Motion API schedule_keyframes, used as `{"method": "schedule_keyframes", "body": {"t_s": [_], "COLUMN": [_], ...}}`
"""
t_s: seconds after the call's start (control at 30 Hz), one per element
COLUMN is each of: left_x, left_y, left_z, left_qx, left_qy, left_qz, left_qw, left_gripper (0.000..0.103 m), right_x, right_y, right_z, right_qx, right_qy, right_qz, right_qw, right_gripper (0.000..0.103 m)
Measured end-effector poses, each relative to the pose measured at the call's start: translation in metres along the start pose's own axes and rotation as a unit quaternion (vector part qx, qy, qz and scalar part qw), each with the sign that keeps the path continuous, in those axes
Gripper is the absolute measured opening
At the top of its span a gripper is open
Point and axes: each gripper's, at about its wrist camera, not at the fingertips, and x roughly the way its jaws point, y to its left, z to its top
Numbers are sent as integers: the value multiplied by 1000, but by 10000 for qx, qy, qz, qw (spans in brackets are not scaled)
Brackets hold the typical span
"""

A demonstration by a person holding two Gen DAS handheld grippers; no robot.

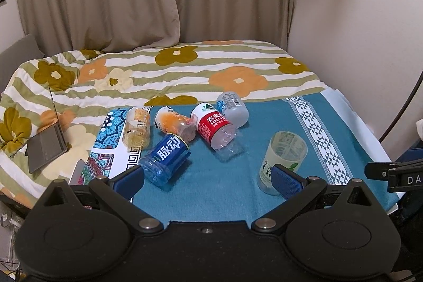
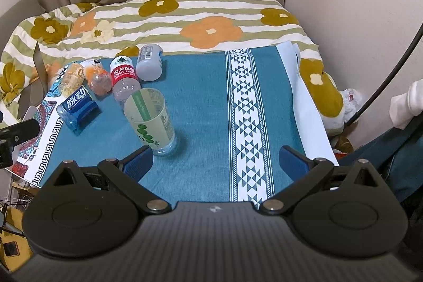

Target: Flip cup upright

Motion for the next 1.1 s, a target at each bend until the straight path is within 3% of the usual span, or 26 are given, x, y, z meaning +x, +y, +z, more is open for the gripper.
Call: {"method": "schedule_keyframes", "body": {"t_s": [1.1], "left_x": [-1], "left_y": [-2], "left_z": [0], "left_qx": [33], "left_qy": [-95], "left_qz": [102], "left_qw": [9999], "left_gripper": [103], "right_x": [4], "right_y": [4], "right_z": [-1], "right_qx": [-12], "right_qy": [6], "right_qz": [11], "right_qw": [10000], "right_gripper": [103]}}
